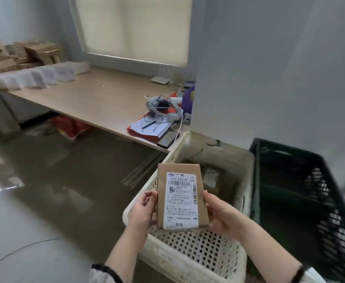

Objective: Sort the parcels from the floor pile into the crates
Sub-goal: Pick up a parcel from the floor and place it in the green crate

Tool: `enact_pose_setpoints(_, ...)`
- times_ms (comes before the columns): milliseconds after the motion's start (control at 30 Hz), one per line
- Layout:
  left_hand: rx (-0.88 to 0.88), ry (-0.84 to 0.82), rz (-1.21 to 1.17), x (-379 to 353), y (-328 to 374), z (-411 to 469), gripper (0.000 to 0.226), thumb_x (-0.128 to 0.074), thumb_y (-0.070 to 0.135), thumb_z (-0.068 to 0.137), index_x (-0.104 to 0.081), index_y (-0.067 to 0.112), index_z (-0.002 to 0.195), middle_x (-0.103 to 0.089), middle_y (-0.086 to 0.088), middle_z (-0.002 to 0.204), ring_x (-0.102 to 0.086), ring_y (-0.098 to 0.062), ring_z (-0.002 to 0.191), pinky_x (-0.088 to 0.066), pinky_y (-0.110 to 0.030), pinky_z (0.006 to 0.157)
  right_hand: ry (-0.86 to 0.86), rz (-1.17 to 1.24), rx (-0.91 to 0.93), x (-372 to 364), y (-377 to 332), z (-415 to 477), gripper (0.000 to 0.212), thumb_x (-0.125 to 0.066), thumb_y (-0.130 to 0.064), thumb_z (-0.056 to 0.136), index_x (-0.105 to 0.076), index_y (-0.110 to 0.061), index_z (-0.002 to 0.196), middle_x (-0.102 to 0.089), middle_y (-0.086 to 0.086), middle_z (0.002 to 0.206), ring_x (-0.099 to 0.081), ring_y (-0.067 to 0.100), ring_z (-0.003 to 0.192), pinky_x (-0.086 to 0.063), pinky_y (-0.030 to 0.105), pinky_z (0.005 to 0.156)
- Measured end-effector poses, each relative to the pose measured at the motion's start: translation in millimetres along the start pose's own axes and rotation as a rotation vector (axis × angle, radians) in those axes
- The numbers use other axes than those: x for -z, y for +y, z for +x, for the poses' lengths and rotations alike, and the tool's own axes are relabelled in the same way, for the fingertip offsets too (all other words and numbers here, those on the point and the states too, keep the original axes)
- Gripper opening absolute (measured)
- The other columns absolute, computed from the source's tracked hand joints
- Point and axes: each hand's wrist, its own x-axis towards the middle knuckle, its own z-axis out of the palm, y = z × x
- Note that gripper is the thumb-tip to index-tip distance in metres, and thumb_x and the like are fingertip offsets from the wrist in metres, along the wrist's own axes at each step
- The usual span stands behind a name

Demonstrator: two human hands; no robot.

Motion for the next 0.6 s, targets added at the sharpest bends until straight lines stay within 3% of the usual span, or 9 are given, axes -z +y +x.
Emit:
enact_pose_setpoints(133,0.101,-0.147,0.082,-52,-6,45,0.039,-0.058,0.047,0.073,-0.060,0.017,0.098,-0.070,0.005,0.067,-0.063,-0.006,0.052,-0.046,-0.022,0.042,0.101,0.110,0.001,55,-5,5,0.063,-0.058,-0.048,0.076,-0.050,-0.014,0.128,-0.062,0.014,0.124,-0.056,0.035,0.118,-0.049,0.048,0.094)
enact_pose_setpoints(267,0.184,-0.220,0.157,-87,-9,87,0.043,-0.057,0.046,0.072,-0.060,0.016,0.103,-0.072,-0.004,0.086,-0.065,-0.017,0.068,-0.051,-0.028,0.050,0.228,0.241,0.009,84,-4,19,0.062,-0.065,-0.046,0.073,-0.053,-0.016,0.126,-0.069,0.011,0.114,-0.063,0.032,0.108,-0.056,0.042,0.077)
enact_pose_setpoints(400,0.244,-0.374,0.233,-119,-12,127,0.041,-0.056,0.044,0.076,-0.059,0.013,0.103,-0.068,-0.010,0.088,-0.059,-0.026,0.077,-0.051,-0.037,0.063,0.341,0.369,0.041,106,3,27,0.069,-0.069,-0.048,0.070,-0.052,-0.015,0.128,-0.067,0.014,0.116,-0.061,0.034,0.111,-0.050,0.050,0.094)
enact_pose_setpoints(467,0.240,-0.439,0.269,-143,-16,143,0.036,-0.057,0.041,0.080,-0.059,0.013,0.101,-0.069,-0.007,0.084,-0.062,-0.021,0.069,-0.052,-0.035,0.059,0.402,0.410,0.064,120,5,25,0.070,-0.069,-0.051,0.069,-0.053,-0.015,0.128,-0.067,0.014,0.118,-0.061,0.034,0.112,-0.046,0.051,0.099)
enact_pose_setpoints(533,0.225,-0.504,0.344,-172,-25,154,0.027,-0.054,0.041,0.088,-0.059,0.017,0.100,-0.071,-0.002,0.079,-0.064,-0.011,0.059,-0.049,-0.028,0.049,0.464,0.430,0.086,138,5,17,0.068,-0.064,-0.052,0.072,-0.052,-0.015,0.128,-0.067,0.012,0.116,-0.063,0.032,0.110,-0.047,0.049,0.098)
enact_pose_setpoints(600,0.229,-0.582,0.394,-206,-35,159,0.025,-0.053,0.043,0.091,-0.060,0.020,0.101,-0.074,0.000,0.081,-0.067,-0.013,0.064,-0.051,-0.028,0.053,0.535,0.462,0.111,164,3,3,0.067,-0.062,-0.052,0.074,-0.051,-0.014,0.128,-0.068,0.012,0.115,-0.065,0.031,0.107,-0.052,0.045,0.092)
